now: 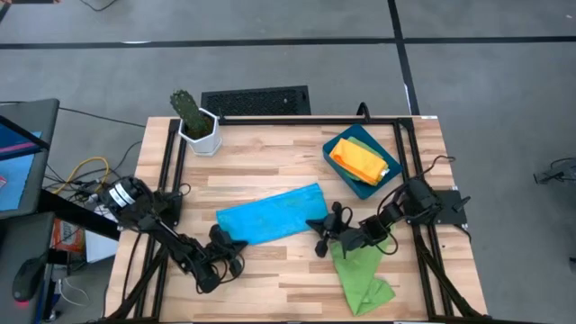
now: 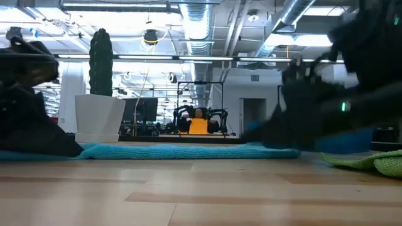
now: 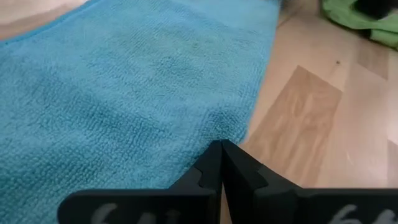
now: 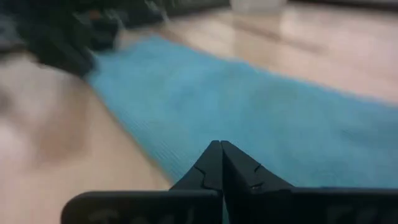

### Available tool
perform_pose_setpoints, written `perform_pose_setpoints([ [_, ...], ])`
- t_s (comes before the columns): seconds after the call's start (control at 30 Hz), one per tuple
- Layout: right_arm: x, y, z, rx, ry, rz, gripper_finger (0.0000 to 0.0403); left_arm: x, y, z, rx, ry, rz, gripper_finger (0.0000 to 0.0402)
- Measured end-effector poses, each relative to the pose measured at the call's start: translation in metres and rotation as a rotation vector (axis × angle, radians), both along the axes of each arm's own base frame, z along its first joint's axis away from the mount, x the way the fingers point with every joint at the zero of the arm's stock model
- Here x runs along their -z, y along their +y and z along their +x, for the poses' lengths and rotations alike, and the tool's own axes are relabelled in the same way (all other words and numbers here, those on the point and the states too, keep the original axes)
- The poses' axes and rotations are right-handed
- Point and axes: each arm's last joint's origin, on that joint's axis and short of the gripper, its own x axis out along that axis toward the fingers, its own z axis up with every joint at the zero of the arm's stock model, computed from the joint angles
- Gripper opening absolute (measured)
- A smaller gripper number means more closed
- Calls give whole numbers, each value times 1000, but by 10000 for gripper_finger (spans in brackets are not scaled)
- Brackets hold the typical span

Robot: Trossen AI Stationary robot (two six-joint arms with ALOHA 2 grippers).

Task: Fold microfiber towels
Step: Fold the blue microfiber cloth

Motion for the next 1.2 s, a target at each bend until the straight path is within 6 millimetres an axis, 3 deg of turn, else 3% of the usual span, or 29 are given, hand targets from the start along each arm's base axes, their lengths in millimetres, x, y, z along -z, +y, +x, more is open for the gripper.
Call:
perform_pose_setpoints([
  [0.17,-23,4,6,-25,-62,-66,11,-1,7,8,-15,20,-24,0],
  [0.3,-27,0,15,-10,-75,-78,17,-4,7,7,6,40,-51,0],
  [0.57,15,-10,24,-34,17,-10,11,-52,2,-6,135,50,-147,0],
  [0.73,25,-4,21,-18,5,-9,15,-67,8,-22,117,67,-120,0],
  [0.93,23,-1,20,2,-8,-14,17,-48,0,-37,57,100,-135,0],
  [1.07,23,-1,20,12,-17,-6,9,-27,-13,-37,63,103,-174,0],
  [1.2,22,-1,20,14,-23,-4,19,-21,-29,-33,73,99,-141,0],
])
